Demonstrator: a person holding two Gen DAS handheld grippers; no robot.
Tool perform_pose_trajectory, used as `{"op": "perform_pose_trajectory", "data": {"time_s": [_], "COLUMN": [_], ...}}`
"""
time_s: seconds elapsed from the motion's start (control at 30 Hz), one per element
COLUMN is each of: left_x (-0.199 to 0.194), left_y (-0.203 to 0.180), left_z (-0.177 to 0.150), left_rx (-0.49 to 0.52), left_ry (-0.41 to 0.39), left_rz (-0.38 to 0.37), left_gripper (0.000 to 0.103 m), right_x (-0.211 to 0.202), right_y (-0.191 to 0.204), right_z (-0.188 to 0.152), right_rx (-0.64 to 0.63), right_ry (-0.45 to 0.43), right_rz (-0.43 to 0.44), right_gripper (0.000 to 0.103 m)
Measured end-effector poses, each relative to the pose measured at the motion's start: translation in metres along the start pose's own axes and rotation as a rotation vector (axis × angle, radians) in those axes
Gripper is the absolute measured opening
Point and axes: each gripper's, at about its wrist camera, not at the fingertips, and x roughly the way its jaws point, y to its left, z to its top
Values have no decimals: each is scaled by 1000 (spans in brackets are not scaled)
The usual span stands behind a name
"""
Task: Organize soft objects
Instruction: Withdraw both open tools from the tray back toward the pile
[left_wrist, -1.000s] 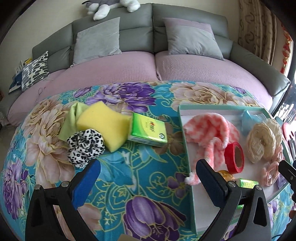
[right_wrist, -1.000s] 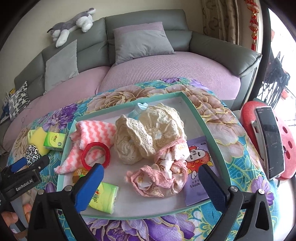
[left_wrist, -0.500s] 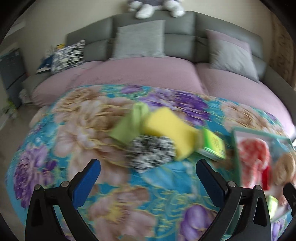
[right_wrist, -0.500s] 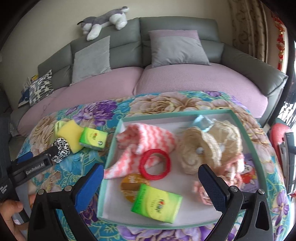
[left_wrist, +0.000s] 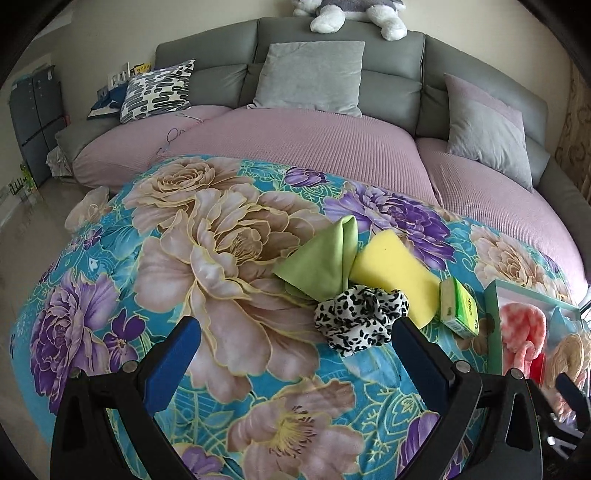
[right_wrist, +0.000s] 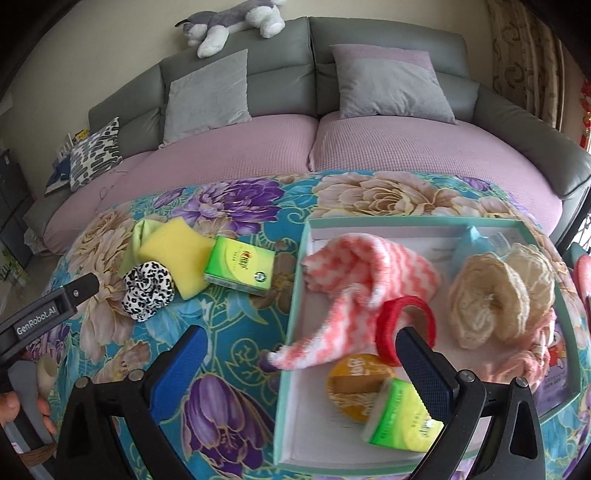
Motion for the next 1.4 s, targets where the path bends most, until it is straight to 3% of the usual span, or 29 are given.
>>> {"op": "perform_pose_trajectory", "data": {"time_s": [0.37,0.67,1.2,1.4], "left_x": [6,27,53,66], "left_y": [0,1,31,23], "left_z": [25,19,18,14], "left_rx": [-32,-15,-58,-35], "left_ry": [0,6,-8,66], "left_rz": [26,75,-68,-151], "left_gripper": [103,103,103,103], "right_x": [19,32,34,42], "right_y": [14,24,36,43], "right_z": [2,4,31,44], "right_rx": [7,-29,-90,-103], "right_ry": [36,57,31,17], "right_rz": [-25,-52,-79,-79], "right_gripper": [103,103,103,103]}}
